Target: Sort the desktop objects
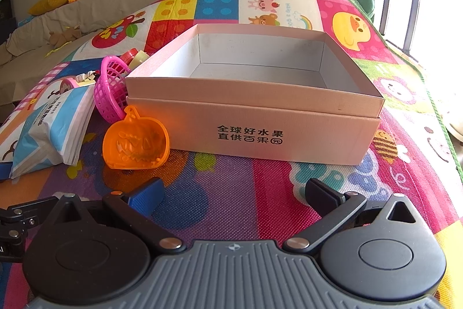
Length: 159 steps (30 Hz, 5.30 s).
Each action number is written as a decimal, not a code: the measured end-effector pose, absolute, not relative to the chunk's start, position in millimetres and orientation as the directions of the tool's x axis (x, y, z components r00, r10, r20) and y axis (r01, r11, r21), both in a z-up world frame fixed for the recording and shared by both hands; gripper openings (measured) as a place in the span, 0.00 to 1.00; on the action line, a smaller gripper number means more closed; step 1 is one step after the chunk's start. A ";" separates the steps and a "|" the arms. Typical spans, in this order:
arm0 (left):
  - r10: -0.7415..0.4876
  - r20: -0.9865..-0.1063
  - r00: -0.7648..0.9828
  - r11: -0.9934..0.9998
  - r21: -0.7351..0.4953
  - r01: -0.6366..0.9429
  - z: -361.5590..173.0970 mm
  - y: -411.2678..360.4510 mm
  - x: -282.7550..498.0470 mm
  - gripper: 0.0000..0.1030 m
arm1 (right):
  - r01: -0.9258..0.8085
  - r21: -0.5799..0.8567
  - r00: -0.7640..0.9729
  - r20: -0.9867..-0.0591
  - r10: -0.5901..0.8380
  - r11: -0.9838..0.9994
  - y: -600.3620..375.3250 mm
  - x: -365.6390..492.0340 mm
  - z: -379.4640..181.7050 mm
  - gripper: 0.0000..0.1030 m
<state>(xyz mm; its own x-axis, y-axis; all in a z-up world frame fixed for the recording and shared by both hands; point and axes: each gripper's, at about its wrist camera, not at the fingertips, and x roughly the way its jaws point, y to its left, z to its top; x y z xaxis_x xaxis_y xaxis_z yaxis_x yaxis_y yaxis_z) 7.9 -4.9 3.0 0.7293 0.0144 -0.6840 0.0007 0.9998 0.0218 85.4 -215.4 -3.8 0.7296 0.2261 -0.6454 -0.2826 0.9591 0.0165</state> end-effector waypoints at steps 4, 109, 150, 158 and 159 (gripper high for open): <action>-0.004 -0.684 0.730 1.000 0.014 0.018 3.0 -2.3 8.9 1.00 | -0.263 0.017 0.702 -0.682 0.204 0.965 -214.6 85.9 0.8 1.00; 0.112 -0.440 0.891 0.963 0.268 0.011 32.7 -15.3 47.7 0.87 | -0.357 0.039 0.762 -0.565 0.315 0.933 -222.1 44.0 5.0 0.92; -0.001 -0.612 0.791 0.986 0.129 0.101 14.5 -32.5 63.1 0.85 | -0.360 0.020 0.775 -0.550 0.311 0.933 -219.3 41.7 6.2 1.00; -0.037 -0.611 0.791 0.990 0.085 0.112 23.7 -10.1 6.6 0.85 | -0.378 0.003 0.722 -0.625 0.297 0.926 -209.0 51.6 1.1 0.63; -0.037 -0.609 0.792 0.990 0.084 0.111 25.3 -7.6 -0.1 0.85 | -0.386 0.007 0.709 -0.637 0.302 0.922 -208.3 51.5 0.6 0.57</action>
<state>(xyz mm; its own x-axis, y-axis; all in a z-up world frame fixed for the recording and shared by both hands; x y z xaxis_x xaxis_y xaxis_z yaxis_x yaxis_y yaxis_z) -0.1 -7.6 25.3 0.7920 -0.0370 -0.6094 0.1105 0.9904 0.0835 51.5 -208.3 0.6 0.7093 0.3018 -0.6370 -0.3862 0.9224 0.0070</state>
